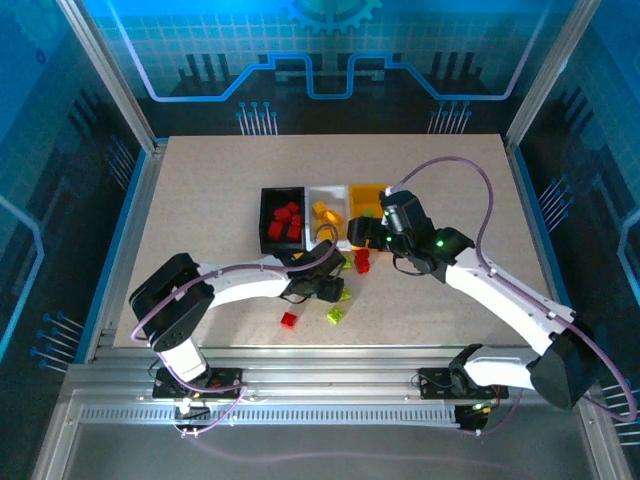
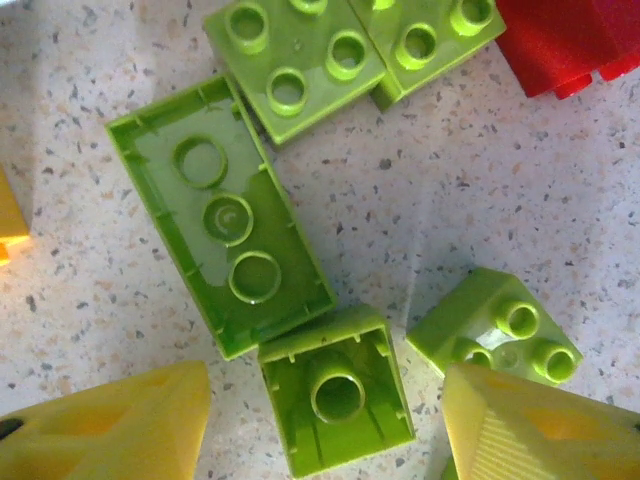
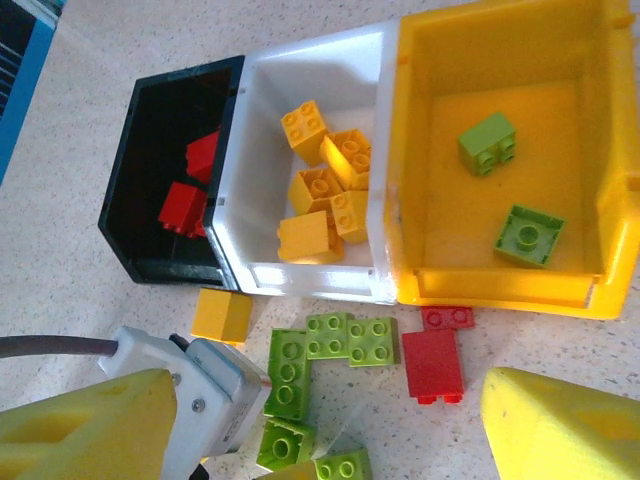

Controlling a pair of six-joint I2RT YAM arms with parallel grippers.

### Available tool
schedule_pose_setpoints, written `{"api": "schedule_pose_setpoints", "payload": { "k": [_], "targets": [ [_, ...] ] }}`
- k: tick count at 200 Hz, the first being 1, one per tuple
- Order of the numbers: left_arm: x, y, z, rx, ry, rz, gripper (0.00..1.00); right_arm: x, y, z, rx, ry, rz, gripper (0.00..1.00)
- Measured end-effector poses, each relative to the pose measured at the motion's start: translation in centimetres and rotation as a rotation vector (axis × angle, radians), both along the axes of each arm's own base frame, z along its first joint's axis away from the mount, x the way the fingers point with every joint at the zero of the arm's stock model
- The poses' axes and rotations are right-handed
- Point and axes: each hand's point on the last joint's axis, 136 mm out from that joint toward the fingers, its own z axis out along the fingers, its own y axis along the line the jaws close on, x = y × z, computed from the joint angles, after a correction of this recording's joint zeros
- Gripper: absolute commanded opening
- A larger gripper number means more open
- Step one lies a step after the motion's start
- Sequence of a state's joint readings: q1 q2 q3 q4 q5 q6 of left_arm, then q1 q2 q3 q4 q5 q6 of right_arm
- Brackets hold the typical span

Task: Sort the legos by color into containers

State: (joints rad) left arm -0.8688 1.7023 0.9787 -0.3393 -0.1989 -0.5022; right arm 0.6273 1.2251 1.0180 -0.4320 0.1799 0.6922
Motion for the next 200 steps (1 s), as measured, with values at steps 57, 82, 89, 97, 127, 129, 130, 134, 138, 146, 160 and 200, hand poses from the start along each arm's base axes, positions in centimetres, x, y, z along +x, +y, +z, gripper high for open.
{"api": "schedule_pose_setpoints", "payload": {
  "k": [57,82,89,97,127,129,130,134,138,146,160,200],
  "targets": [
    [-0.5,0.3,-1.8,0.083,0.014,-0.014,0.46,-0.2,-1.3,0.2,0.014,-0.011,-0.023,0.82],
    [-0.9,0.5,-1.9,0.107,0.013,-0.019,0.39,-0.2,-1.6,0.2,0.016,-0.011,-0.030,0.82],
    [-1.0,0.5,-1.9,0.111,0.011,-0.021,0.38,-0.2,-1.6,0.3,0.019,-0.012,-0.030,0.82],
    [-1.0,0.5,-1.8,0.110,0.008,-0.021,0.36,-0.2,-1.7,0.4,0.021,-0.015,-0.032,0.82],
    [-1.1,0.3,0.1,0.079,-0.013,-0.019,0.35,-0.3,-2.2,0.9,0.036,-0.029,-0.044,0.82],
    [-1.0,0.2,0.4,0.074,-0.017,-0.019,0.35,-0.3,-2.3,0.9,0.037,-0.030,-0.046,0.82],
    [-1.0,0.2,0.6,0.070,-0.019,-0.019,0.35,-0.3,-2.3,0.9,0.038,-0.030,-0.047,0.82],
    [-1.0,0.1,1.1,0.061,-0.025,-0.018,0.35,-0.4,-2.5,0.9,0.040,-0.031,-0.051,0.82],
    [-0.8,-0.2,1.8,0.046,-0.033,-0.020,0.35,-0.4,-2.7,0.9,0.041,-0.032,-0.056,0.82],
    [-0.4,-0.9,3.3,0.013,-0.052,-0.021,0.35,-0.5,-3.1,0.8,0.043,-0.033,-0.069,0.82],
    [0.8,-2.6,6.1,-0.056,-0.092,-0.021,0.35,-0.7,-3.9,0.4,0.044,-0.027,-0.091,0.82],
    [7.8,-7.6,13.0,-0.233,-0.202,0.011,0.34,-2.0,-6.3,-2.5,0.018,0.036,-0.159,0.82]
  ]
}}
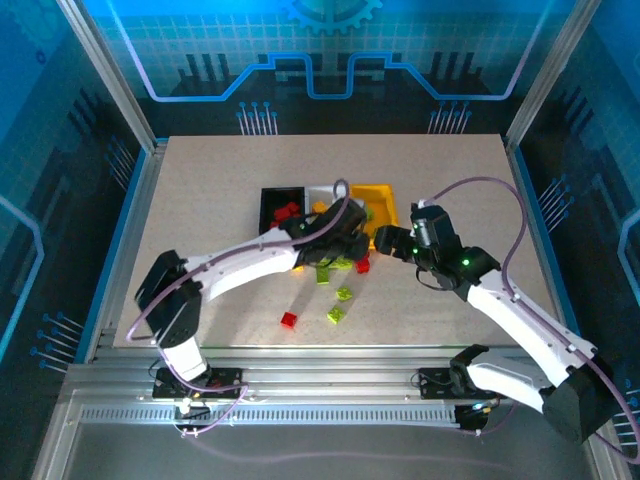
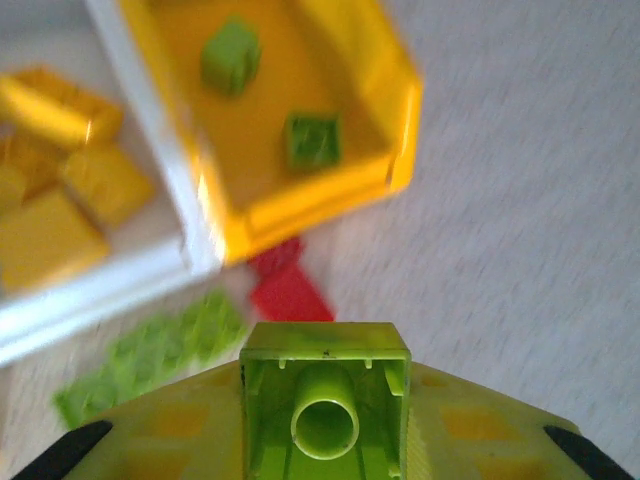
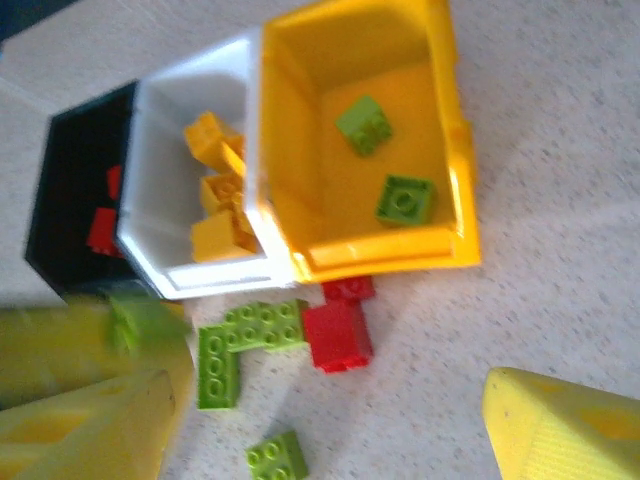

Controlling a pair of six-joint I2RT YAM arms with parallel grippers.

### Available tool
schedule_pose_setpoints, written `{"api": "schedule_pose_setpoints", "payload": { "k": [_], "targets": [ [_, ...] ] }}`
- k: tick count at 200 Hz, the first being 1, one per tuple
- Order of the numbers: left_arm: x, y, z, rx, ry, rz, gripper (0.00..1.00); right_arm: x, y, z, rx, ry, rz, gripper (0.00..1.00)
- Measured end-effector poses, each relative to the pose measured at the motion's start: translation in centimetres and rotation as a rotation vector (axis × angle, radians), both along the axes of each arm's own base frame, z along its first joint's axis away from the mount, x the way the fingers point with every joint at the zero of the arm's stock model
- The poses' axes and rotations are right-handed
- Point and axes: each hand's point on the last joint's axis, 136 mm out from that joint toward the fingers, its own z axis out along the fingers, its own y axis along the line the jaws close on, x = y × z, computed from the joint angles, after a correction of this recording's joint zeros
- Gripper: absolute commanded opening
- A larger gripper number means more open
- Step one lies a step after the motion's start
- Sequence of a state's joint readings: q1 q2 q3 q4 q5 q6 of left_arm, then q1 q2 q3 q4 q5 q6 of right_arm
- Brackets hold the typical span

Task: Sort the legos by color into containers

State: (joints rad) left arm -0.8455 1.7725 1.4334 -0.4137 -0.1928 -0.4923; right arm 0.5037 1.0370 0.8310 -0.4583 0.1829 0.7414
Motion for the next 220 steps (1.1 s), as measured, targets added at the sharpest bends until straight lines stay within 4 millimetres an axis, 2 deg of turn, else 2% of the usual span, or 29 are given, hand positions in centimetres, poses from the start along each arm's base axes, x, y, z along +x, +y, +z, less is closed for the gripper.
{"api": "schedule_pose_setpoints", "payload": {
  "k": [21,50,82,106,126,156,175,189,204,220],
  "targets": [
    [4.2,-1.6,-0.2,-0.022,-0.012,0.030,0.33,-1.0,-1.0,-1.0,-0.012,0.030,-0.018,0.82],
    [8.4,-2.8,-3.5,0.008,0.013,0.061,0.33,-2.2,-2.0,-1.0,-0.013,0.026,-0.041,0.82],
    [10.3,-3.7,-6.9,0.042,0.065,0.067,0.35,-3.1,-2.5,-1.2,-0.014,0.027,-0.041,0.82],
    [10.9,-4.6,-7.7,0.044,0.081,0.061,0.47,-3.4,-2.7,-1.9,-0.021,0.045,-0.040,0.82],
    [10.9,-5.0,-7.5,0.029,0.093,0.060,0.56,-3.7,-2.6,-2.5,-0.023,0.064,-0.032,0.82],
    [10.6,-5.3,-6.9,0.002,0.099,0.051,0.72,-3.9,-2.3,-2.8,-0.017,0.080,-0.018,0.82],
    [9.7,-4.7,-5.4,-0.024,0.092,0.050,0.83,-3.8,-1.8,-3.3,-0.013,0.102,0.002,0.83],
    [8.4,-3.5,-3.5,-0.049,0.083,0.057,0.89,-3.7,-1.2,-4.0,-0.017,0.127,0.029,0.83],
    [6.8,-1.9,-0.6,-0.092,0.045,0.060,0.98,-3.7,0.0,-5.2,-0.035,0.164,0.074,0.84],
    [5.0,0.1,2.6,-0.151,0.000,0.072,0.99,-3.9,1.7,-6.3,-0.061,0.202,0.139,0.84]
  ]
}}
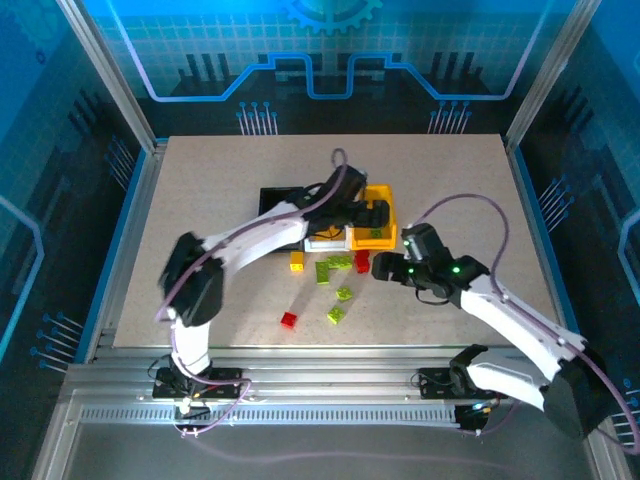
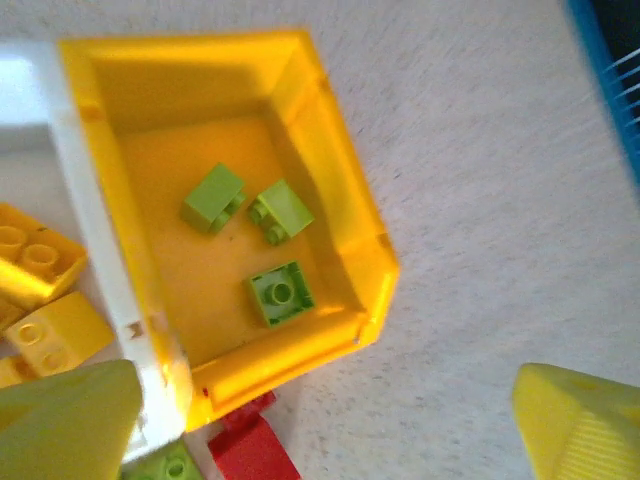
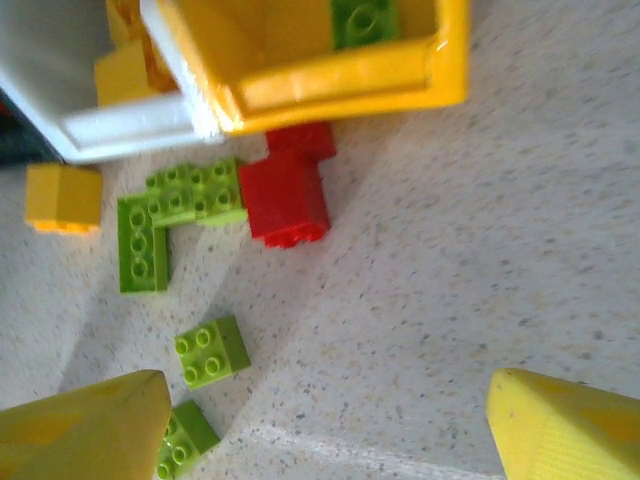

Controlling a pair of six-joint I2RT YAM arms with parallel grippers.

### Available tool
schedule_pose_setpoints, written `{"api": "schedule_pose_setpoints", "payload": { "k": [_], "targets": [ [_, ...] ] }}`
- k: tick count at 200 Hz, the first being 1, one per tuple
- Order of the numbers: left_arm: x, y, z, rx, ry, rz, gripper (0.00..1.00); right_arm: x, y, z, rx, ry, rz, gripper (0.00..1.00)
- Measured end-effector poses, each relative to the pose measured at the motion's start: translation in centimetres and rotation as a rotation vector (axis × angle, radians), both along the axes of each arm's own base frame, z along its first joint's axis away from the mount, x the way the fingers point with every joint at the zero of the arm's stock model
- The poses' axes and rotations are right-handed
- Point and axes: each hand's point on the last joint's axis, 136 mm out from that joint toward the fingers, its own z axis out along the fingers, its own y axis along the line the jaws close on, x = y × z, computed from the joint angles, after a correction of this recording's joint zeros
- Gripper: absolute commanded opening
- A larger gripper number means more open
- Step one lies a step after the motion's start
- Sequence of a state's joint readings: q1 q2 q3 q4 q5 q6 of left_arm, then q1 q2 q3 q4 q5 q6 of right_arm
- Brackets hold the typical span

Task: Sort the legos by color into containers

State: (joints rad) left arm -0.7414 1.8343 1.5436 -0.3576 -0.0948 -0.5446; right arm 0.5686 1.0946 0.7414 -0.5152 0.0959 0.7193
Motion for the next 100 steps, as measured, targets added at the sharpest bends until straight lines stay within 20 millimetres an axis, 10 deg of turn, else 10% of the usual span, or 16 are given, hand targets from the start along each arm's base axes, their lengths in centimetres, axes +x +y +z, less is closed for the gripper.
{"api": "schedule_pose_setpoints", "payload": {
  "k": [39,100],
  "targets": [
    [-5.0,5.1,2.9,-0.082,-0.072,0.030,0.99,0.1,5.1,-1.8,-0.057,0.048,0.159,0.85],
    [-12.0,13.9,-5.2,0.023,0.034,0.143,0.99,1.3,10.3,-4.7,-0.136,0.115,0.260,0.81]
  ]
}}
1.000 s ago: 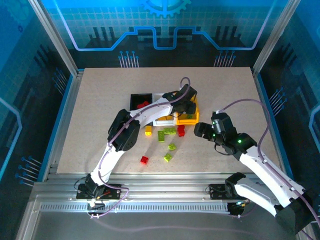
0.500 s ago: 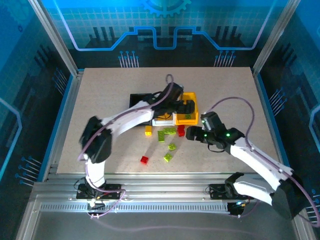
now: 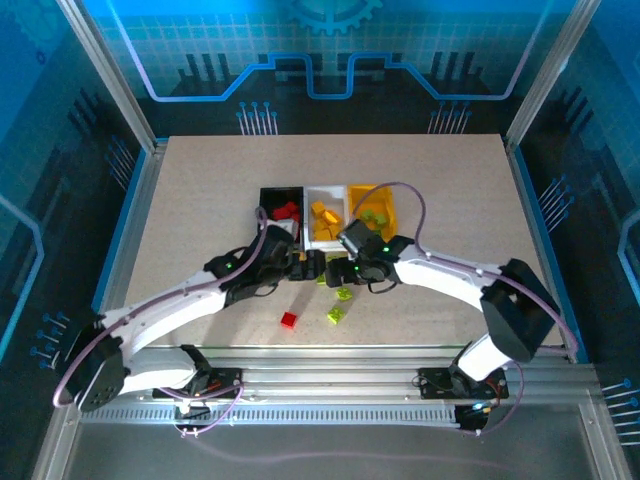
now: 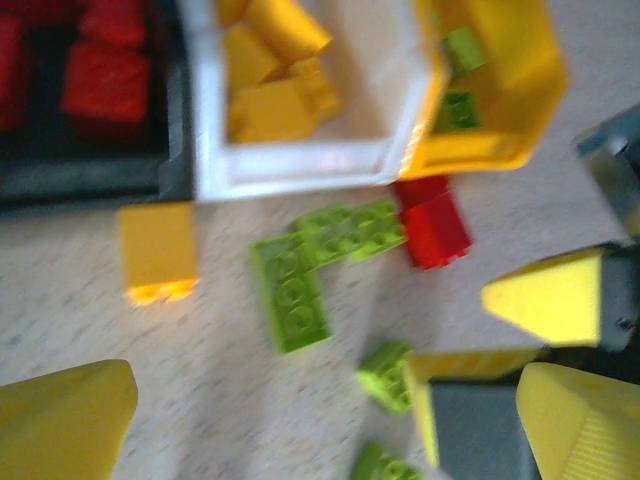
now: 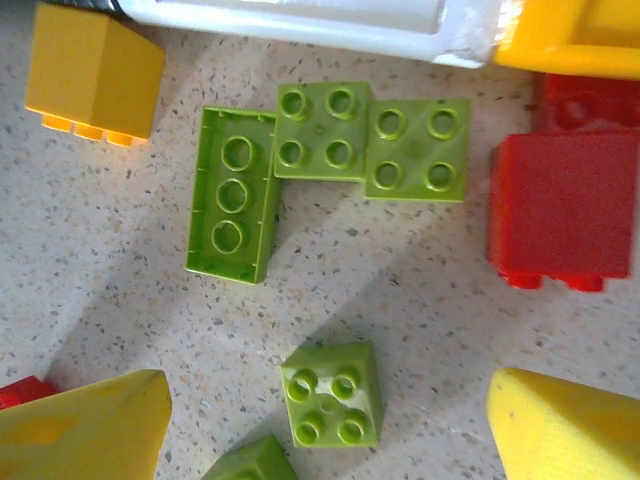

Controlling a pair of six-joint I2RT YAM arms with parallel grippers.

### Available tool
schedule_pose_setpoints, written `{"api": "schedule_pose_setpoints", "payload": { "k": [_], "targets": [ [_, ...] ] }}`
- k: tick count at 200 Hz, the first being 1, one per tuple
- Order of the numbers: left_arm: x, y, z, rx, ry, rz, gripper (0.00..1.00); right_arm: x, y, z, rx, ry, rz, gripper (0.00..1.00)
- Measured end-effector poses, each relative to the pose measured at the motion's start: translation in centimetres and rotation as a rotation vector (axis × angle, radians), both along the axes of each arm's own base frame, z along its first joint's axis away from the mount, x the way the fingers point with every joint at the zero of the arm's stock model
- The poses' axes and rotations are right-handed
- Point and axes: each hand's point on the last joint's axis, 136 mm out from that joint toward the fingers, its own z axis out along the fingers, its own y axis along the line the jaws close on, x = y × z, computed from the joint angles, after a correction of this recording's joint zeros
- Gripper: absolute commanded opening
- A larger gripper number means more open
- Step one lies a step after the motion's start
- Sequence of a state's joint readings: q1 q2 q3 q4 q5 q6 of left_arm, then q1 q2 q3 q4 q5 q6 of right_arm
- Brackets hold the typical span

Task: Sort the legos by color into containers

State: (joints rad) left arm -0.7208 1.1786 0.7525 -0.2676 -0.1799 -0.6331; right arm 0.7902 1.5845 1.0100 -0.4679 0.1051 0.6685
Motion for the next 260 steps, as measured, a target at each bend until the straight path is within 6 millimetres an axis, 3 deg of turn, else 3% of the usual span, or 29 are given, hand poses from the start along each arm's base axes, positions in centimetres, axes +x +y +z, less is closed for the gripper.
{"api": "schedule_pose_setpoints", "payload": {
  "k": [23,53,102,157,173,193,228,246,260],
  "targets": [
    [-1.1,2.6,-1.1,0.001,0.016,0.061,0.99,0.0,1.2,-1.2,-0.046,0.025,0.034,0.78],
    [-1.6,4.3,-1.6,-0.007,0.023,0.117,0.99,-1.1,1.2,-3.2,-0.121,0.072,0.066,0.71],
    [-1.5,5.5,-1.3,-0.024,0.014,0.163,0.99,-2.5,0.2,-5.7,-0.235,0.125,0.090,0.50],
    [-1.3,5.7,-1.3,-0.023,0.012,0.171,0.99,-2.0,0.2,-5.3,-0.268,0.089,0.093,0.38],
    [-1.4,5.8,-1.4,-0.021,0.014,0.172,0.99,-1.6,0.0,-4.1,-0.262,0.055,0.087,0.37],
    [-1.4,5.9,-1.6,-0.018,0.018,0.174,0.99,-0.2,-0.3,-0.6,-0.212,-0.028,0.059,0.37],
    [-1.6,6.0,-2.0,-0.013,0.026,0.177,0.99,5.9,-3.4,6.9,-0.095,-0.183,-0.113,0.38],
    [-1.6,6.0,-2.0,-0.013,0.026,0.177,0.99,8.8,-5.6,8.3,-0.082,-0.211,-0.206,0.38],
    [-1.6,6.0,-2.0,-0.013,0.027,0.176,0.99,10.6,-6.8,8.1,-0.102,-0.206,-0.255,0.38]
  ]
}}
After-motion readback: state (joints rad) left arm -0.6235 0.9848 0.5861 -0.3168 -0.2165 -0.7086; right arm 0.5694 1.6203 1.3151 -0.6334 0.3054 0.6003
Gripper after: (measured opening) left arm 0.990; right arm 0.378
